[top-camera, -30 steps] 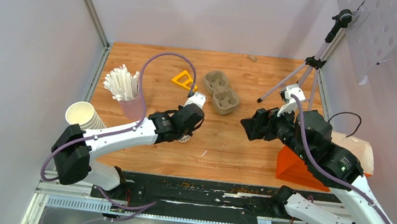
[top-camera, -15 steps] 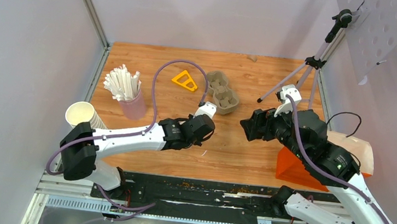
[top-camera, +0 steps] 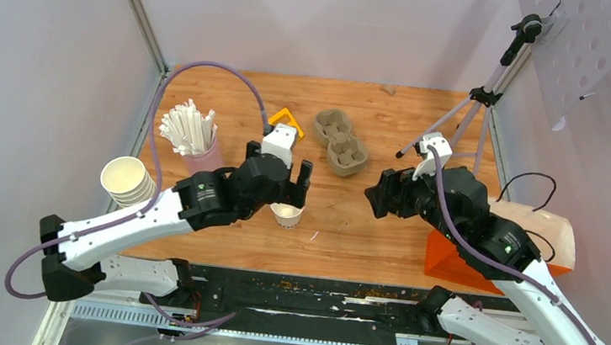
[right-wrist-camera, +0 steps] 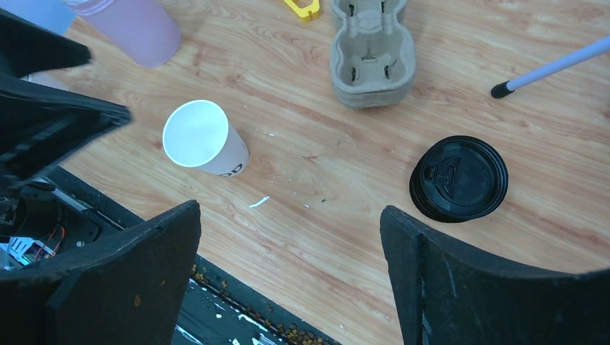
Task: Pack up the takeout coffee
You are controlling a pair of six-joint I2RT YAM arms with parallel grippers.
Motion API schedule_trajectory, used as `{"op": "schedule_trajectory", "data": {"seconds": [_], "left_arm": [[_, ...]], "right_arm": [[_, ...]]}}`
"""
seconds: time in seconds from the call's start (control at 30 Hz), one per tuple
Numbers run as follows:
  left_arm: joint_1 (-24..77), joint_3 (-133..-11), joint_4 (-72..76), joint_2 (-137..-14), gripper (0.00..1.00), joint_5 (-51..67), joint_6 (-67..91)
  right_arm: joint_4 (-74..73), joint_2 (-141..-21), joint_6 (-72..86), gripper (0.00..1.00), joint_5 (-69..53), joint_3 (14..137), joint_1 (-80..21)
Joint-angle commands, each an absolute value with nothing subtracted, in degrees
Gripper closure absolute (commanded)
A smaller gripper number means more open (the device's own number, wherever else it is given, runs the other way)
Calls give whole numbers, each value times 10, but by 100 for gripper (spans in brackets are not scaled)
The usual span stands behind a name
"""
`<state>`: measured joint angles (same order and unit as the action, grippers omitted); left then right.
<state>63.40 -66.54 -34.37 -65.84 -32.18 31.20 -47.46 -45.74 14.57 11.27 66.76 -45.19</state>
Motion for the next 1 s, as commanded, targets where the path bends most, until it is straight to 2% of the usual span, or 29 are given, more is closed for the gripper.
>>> {"op": "schedule_trajectory", "data": {"seconds": [0.0, 0.23, 0.33, 0.53, 0.73, 0.97], "left_arm": [[637, -699, -421, -598, 0, -368, 298], [637, -694, -469, -498, 0, -376, 286], [637, -673, -454, -460, 0, -331, 249], [638, -636, -443, -403, 0, -240, 190], [638, -601, -447, -387, 0, -223, 185], [637, -564, -426, -376, 0, -199, 203]], "right_arm": [[-457, -483, 167, 6, 126, 663, -451], [-474, -563, 146, 12, 189, 663, -447], [-483, -623, 106, 21, 259, 657, -430], [-414, -682, 83, 39, 158, 615, -305], [-361, -732, 72, 61, 59, 600, -235], [-345, -781, 72, 70, 59, 604, -224]]}}
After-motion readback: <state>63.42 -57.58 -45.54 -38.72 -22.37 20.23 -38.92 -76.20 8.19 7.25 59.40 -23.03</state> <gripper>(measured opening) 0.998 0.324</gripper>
